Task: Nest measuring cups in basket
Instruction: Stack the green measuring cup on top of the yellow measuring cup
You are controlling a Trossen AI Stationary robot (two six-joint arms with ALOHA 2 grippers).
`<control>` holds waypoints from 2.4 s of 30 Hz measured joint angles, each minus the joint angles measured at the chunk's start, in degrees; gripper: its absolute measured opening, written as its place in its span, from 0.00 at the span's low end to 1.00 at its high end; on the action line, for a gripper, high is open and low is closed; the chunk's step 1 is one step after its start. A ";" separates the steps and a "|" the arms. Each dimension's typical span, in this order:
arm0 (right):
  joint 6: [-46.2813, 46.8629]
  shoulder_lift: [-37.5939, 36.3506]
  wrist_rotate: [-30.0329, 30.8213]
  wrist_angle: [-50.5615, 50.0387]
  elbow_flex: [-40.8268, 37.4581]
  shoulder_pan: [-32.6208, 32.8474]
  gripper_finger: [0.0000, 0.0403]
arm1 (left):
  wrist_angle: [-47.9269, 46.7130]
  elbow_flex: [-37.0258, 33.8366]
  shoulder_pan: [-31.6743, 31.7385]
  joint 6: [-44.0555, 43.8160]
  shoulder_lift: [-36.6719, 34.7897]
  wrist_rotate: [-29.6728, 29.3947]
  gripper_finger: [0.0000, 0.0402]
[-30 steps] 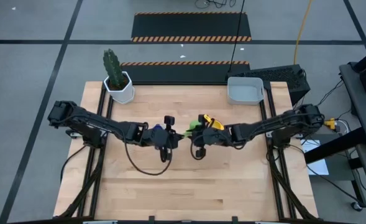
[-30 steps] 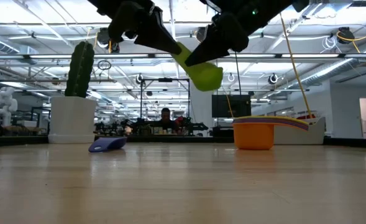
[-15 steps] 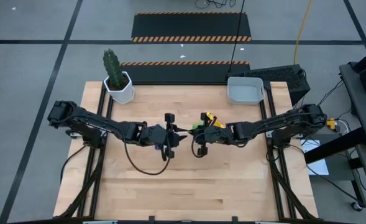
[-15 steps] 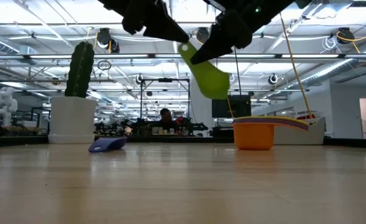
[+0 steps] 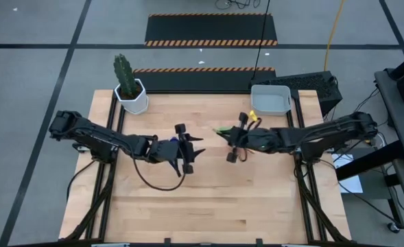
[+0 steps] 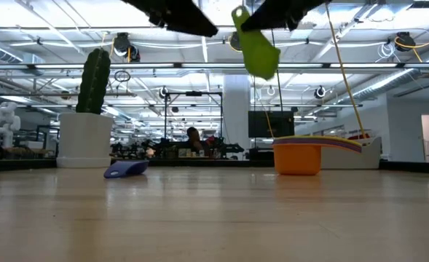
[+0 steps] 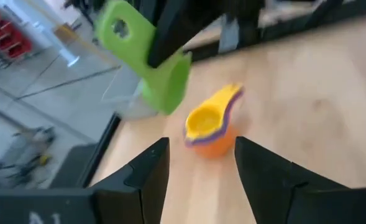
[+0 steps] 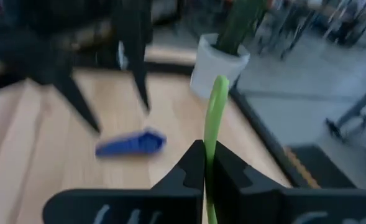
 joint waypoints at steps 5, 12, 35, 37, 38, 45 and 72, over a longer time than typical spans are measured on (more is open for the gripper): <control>-1.76 -3.76 -3.69 15.31 -6.21 -0.11 0.00 | 16.99 -7.01 0.74 -1.02 0.11 6.60 0.46; -2.34 -5.36 -7.05 21.67 -8.49 -1.11 0.00 | 32.16 -14.21 5.23 -4.29 0.09 16.83 0.46; -1.07 -2.97 -21.21 35.07 -8.51 -2.73 0.00 | 46.87 -14.75 10.60 -8.93 6.60 27.02 0.46; -1.09 -2.97 -21.30 35.13 -8.51 -2.73 0.00 | 47.10 -14.75 10.81 -8.95 6.60 27.01 0.46; -1.09 -2.97 -21.58 35.15 -8.51 -2.73 0.00 | 47.15 -14.75 10.93 -8.93 6.60 27.00 0.46; -1.11 -2.97 -22.70 35.57 -8.51 -2.80 0.00 | 48.39 -14.75 11.19 -8.02 6.58 27.22 0.46; -0.61 -1.84 -25.70 35.57 -8.44 -3.15 0.00 | 51.44 -13.14 12.82 -7.01 10.07 33.51 0.09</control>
